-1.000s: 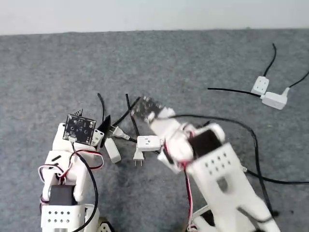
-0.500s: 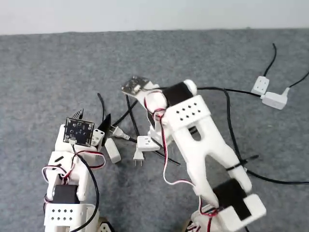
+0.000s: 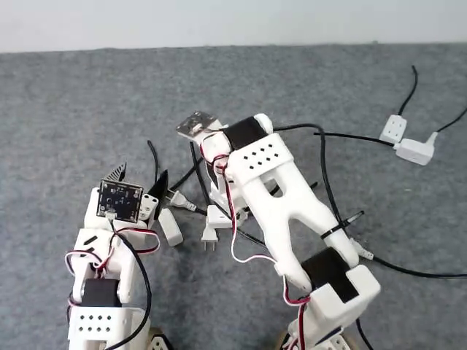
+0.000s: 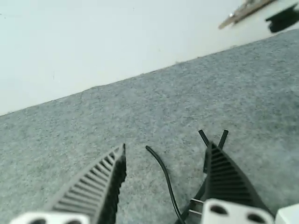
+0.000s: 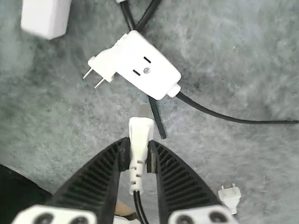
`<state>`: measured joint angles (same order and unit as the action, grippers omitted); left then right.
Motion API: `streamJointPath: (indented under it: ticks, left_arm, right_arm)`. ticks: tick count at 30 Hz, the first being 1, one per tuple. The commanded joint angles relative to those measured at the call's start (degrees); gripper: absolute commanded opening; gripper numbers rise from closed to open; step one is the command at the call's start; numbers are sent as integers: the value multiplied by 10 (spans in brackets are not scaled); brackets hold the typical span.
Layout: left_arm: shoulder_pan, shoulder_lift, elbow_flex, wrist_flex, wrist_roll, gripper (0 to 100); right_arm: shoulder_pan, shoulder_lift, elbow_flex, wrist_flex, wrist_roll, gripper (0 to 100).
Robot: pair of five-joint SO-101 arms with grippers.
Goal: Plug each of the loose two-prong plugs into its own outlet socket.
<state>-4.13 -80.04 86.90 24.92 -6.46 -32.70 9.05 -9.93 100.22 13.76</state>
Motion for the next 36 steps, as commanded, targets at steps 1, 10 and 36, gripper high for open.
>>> streamJointPath:
  ticks: [1,10,36]
  left_arm:
    - [-2,0,-6,-17,6,261]
    - [-3,0,-3,-18,6,261]
    - [-15,-1,11,-46,6,261]
  right_arm:
    - [-8,0,-48,0,-41,8]
    - [-8,0,-65,0,-142,8]
    - [-19,126,-122,-17,-176,8]
